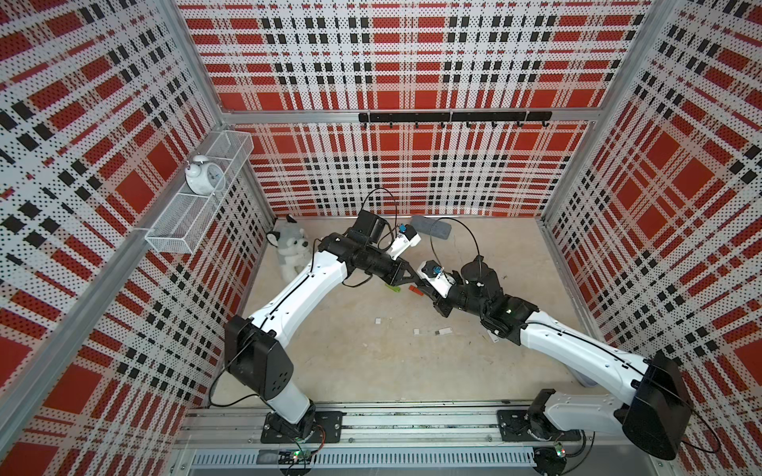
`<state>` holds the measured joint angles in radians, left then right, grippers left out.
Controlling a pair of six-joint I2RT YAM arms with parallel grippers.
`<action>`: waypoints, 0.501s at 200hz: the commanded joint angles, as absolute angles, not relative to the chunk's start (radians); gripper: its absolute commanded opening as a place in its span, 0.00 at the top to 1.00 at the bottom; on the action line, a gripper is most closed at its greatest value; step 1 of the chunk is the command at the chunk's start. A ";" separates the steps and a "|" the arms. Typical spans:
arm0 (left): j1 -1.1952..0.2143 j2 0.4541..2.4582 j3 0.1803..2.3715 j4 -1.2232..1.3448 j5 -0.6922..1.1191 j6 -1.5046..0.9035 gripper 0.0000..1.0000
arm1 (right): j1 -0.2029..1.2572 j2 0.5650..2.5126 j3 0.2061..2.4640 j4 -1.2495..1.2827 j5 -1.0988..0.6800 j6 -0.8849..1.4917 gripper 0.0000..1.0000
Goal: Close the usb drive cover
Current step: Close the cover of the USB drive, then place the USB drive at the center of the board.
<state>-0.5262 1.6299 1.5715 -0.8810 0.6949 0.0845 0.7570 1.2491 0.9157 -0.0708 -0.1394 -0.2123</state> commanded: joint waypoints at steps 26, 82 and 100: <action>-0.523 1.592 1.526 -0.726 0.653 0.033 0.60 | 0.785 1.206 0.956 0.029 -0.138 -0.287 0.95; -0.409 1.300 1.242 -0.242 0.494 -0.184 0.02 | 0.660 1.223 0.770 -0.037 -0.167 -0.176 0.94; -0.377 1.195 1.118 -0.130 0.402 -0.224 0.02 | 0.593 1.303 0.811 -0.128 -0.199 -0.099 0.94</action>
<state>-0.4175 1.3140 1.2373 -0.3874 0.5331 -0.1268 0.6609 1.2304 0.7849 -0.0532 -0.1551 -0.2070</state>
